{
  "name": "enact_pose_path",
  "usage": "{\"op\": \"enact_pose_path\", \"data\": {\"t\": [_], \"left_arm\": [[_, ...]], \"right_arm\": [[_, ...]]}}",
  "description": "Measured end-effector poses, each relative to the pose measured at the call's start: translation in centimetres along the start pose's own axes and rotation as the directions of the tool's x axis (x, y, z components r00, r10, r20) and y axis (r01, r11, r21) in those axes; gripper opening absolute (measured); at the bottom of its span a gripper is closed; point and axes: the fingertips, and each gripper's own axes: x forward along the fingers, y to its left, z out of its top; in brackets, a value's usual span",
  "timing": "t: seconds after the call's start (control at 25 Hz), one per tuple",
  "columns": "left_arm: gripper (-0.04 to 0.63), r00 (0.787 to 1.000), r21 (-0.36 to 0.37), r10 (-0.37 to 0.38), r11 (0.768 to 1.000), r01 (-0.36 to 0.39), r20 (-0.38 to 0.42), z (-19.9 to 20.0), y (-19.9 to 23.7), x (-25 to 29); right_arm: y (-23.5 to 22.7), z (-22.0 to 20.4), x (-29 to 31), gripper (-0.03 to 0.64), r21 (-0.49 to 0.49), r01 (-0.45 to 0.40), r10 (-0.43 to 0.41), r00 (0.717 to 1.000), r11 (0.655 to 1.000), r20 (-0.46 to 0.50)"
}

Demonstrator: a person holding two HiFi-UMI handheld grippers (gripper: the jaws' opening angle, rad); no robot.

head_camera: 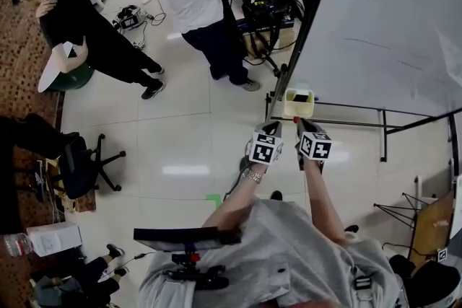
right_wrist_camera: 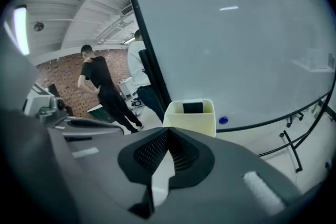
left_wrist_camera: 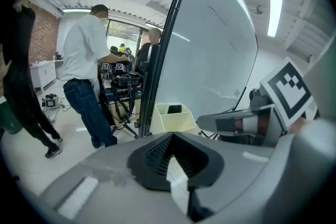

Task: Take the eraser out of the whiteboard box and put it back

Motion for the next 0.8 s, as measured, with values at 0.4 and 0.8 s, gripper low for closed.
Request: {"op": "enact_pose_path", "data": {"t": [0.4,0.8], "left_arm": [[0.006,0.998,-0.004,0.049,0.999,-0.050,-0.033,-6.7,-8.5,-4.0],[0.005,0.999,0.066,-0.006,0.998,0.003,0.037,-3.9,-12.2,-5.8]], "right_arm": [[1.3,-9.7,-9.0,0.003,0.019,-0.142,0.143,0.984,0.990,-0.106],[4.5,-7.1,-12.0,0.003,-0.092,-0.126,0.124,0.992,0.988,-0.032]]}}
